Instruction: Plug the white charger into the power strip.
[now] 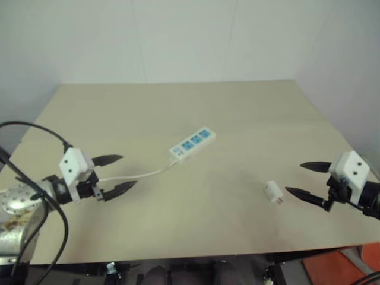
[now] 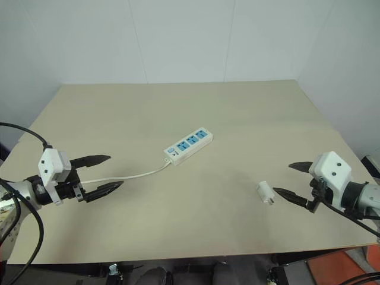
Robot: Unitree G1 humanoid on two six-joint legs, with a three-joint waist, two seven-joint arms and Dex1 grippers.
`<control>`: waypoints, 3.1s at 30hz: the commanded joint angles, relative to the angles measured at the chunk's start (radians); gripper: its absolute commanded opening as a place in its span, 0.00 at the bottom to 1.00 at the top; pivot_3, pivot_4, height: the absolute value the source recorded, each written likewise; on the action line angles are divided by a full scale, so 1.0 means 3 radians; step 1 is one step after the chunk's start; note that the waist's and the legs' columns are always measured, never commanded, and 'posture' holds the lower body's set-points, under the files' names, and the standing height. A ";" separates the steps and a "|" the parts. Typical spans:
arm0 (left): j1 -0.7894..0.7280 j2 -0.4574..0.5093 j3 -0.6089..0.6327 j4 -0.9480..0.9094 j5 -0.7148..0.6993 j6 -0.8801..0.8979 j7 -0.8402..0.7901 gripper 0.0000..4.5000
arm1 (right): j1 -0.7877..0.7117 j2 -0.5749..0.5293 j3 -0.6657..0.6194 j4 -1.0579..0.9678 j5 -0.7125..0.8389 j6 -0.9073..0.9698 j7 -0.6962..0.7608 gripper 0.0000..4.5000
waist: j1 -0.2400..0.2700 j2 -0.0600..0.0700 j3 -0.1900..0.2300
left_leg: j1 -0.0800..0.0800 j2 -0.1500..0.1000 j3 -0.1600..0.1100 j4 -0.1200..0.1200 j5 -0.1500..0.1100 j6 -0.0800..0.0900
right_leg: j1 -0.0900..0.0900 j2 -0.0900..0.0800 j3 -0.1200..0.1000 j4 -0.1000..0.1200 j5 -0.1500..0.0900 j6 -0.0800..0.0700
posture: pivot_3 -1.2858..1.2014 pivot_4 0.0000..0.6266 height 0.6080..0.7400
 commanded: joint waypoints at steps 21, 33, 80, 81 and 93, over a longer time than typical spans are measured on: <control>-0.1052 -0.0398 -0.1072 0.0638 0.0742 0.0257 0.0592 0.99 | -0.0334 0.0106 0.0130 -0.0192 0.0074 -0.0043 -0.0108 1.00 | 0.0010 -0.0001 0.0000 | 0.0002 -0.0003 -0.0002 0.0003 0.0000 0.0000 | 0.0003 0.0000 0.0000 0.0005 0.0002 -0.0001 | 0.52 0.24 1.00; -0.1828 -0.1078 -0.1616 0.1825 0.1070 0.0699 0.0742 0.90 | -0.0390 0.0156 0.0181 -0.0305 0.0112 -0.0028 -0.0143 1.00 | 0.0016 -0.0002 0.0000 | 0.0001 -0.0006 -0.0004 0.0007 -0.0001 0.0001 | 0.0003 0.0000 -0.0001 0.0010 0.0002 -0.0001 | 0.52 0.24 1.00; -0.1197 -0.1089 -0.1459 0.1990 0.0681 -0.1425 -0.0924 1.00 | -0.0291 0.0197 0.0185 -0.0551 0.0221 0.0062 -0.0274 1.00 | 0.0009 -0.0002 -0.0006 | 0.0006 -0.0007 -0.0005 0.0010 -0.0001 0.0002 | 0.0006 -0.0001 0.0001 0.0017 0.0003 -0.0001 | 0.52 0.24 1.00; -0.1221 -0.1115 -0.1476 0.2055 0.0695 -0.1444 -0.0946 1.00 | -0.0290 0.0201 0.0184 -0.0558 0.0221 0.0066 -0.0276 1.00 | 0.0009 -0.0003 -0.0006 | 0.0006 -0.0007 -0.0005 0.0011 -0.0001 0.0002 | 0.0006 -0.0001 0.0001 0.0017 0.0003 -0.0001 | 0.52 0.24 1.00; -0.1293 -0.1305 -0.1651 0.2477 0.0888 -0.1667 -0.1018 1.00 | -0.0319 0.0197 0.0167 -0.0628 0.0285 0.0129 -0.0304 1.00 | 0.0009 -0.0002 -0.0007 | 0.0005 -0.0007 -0.0006 0.0012 -0.0001 0.0003 | 0.0006 -0.0001 0.0001 0.0017 0.0003 0.0000 | 0.52 0.24 1.00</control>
